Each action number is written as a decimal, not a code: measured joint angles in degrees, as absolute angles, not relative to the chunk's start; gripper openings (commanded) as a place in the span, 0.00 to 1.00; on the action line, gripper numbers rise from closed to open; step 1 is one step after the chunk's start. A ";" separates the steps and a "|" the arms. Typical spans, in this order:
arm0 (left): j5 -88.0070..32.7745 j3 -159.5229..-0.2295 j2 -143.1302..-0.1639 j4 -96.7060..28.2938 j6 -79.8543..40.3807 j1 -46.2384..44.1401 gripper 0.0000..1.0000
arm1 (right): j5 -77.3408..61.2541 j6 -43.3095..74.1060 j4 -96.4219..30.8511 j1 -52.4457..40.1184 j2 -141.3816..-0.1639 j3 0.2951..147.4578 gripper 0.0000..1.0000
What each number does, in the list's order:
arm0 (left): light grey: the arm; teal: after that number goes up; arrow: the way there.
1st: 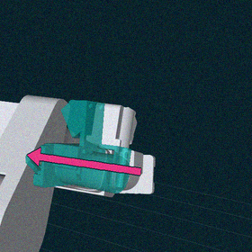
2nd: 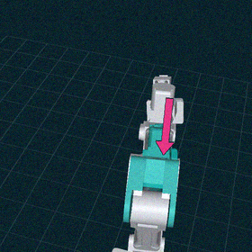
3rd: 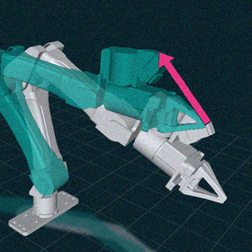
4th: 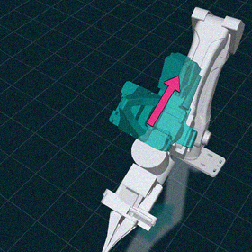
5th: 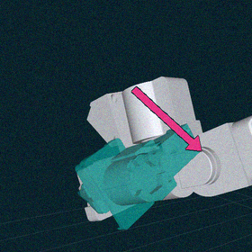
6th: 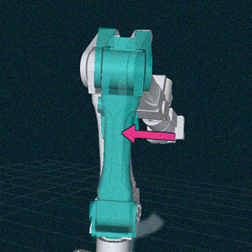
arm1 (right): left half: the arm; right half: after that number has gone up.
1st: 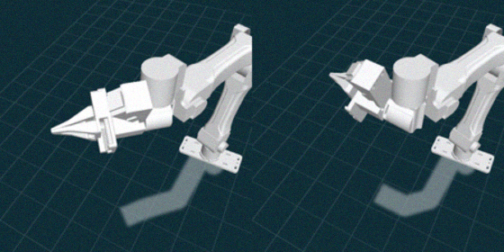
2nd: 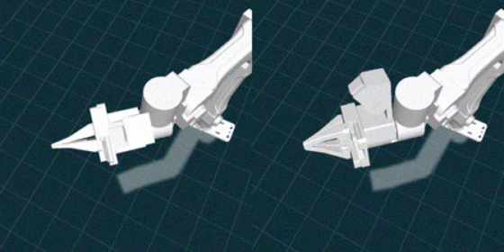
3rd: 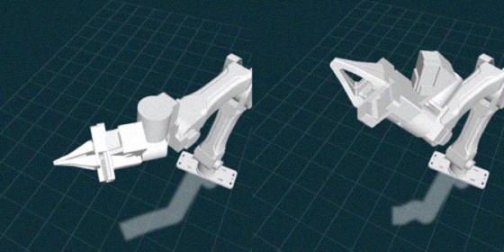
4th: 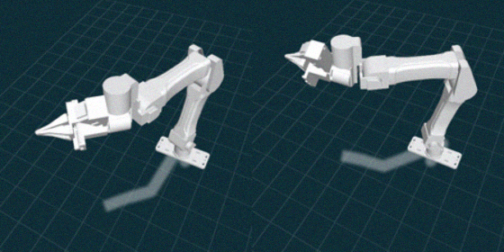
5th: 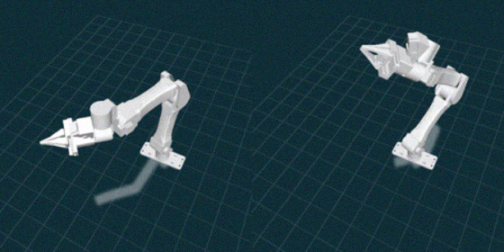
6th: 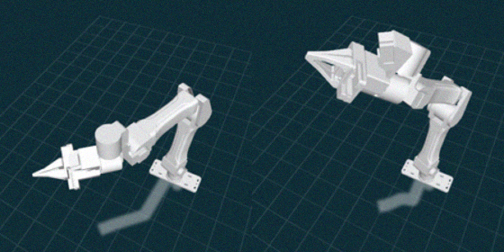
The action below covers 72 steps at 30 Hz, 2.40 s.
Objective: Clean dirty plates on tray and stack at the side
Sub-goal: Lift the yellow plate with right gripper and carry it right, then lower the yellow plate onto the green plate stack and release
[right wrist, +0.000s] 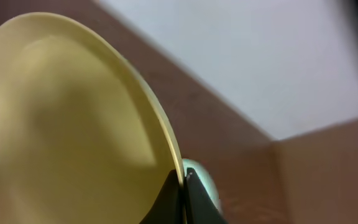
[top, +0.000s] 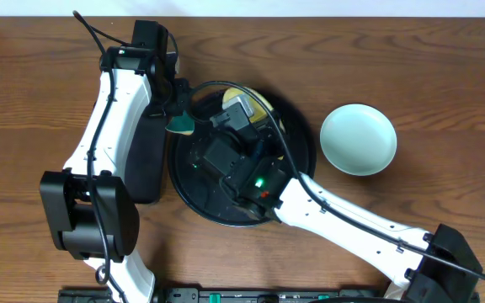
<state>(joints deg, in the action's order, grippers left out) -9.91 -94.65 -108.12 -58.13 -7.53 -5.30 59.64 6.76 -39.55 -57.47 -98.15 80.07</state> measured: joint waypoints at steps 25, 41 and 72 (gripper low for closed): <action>-9.91 -94.65 -108.12 -58.13 -7.53 -5.30 0.08 | -13.34 13.06 -50.22 -10.68 -98.00 80.07 0.01; -9.91 -94.65 -108.12 -58.04 -7.53 -5.30 0.08 | 1.34 14.06 -41.85 5.76 -97.23 66.74 0.01; -5.34 -94.15 -104.36 -62.94 6.26 8.56 0.08 | -2.96 9.76 -49.87 -0.38 -94.26 79.55 0.82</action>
<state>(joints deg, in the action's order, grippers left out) -5.34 -94.15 -104.36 -62.94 6.26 8.56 -2.96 9.76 -49.87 -0.38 -94.26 79.55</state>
